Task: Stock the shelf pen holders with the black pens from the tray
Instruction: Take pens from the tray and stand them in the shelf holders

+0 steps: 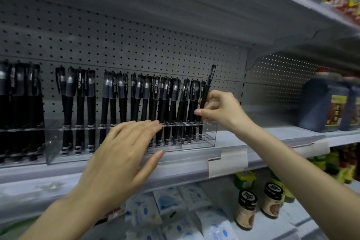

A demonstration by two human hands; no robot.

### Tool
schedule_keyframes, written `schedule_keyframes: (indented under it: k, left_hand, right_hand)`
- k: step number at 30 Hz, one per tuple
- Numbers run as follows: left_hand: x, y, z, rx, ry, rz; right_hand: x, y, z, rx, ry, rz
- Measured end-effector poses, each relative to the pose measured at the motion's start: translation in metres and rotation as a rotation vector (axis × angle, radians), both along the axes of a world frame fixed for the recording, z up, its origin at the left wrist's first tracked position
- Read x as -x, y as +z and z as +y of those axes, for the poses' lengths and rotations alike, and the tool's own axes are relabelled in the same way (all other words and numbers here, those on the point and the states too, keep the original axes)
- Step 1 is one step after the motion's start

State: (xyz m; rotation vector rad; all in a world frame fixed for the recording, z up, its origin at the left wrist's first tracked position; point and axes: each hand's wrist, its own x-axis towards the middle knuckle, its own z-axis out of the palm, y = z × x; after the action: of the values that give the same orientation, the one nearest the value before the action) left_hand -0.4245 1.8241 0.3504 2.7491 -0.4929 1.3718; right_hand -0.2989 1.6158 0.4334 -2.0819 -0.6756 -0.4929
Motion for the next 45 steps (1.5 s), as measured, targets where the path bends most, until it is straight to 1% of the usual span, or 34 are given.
schedule_keyframes:
  k: [5,16,18,26,33,41,45]
  left_hand:
    - [0.0,0.0,0.0,-0.005,0.006,-0.013]
    - [0.001,0.0,0.0,-0.002,0.007,-0.013]
    - [0.0,0.0,0.0,0.0,0.006,-0.015]
    - [0.0,-0.001,0.0,0.001,0.011,-0.01]
    - [0.0,-0.001,0.001,0.003,0.011,0.01]
    - [0.001,0.0,0.002,-0.004,0.01,0.014]
    - [0.001,0.001,0.0,-0.017,0.02,0.023]
  right_hand:
    - [-0.005,-0.004,-0.001,-0.007,-0.004,-0.028]
    - [-0.006,-0.003,-0.006,-0.082,0.082,0.016]
    - [-0.005,0.0,-0.006,-0.105,0.102,-0.01]
    - [0.002,0.012,-0.001,-0.143,0.094,-0.26]
    - [0.003,0.014,0.002,-0.07,0.091,-0.283]
    - [0.004,0.016,-0.001,-0.056,0.063,-0.277]
    - [0.009,0.016,-0.003,-0.057,0.016,-0.313]
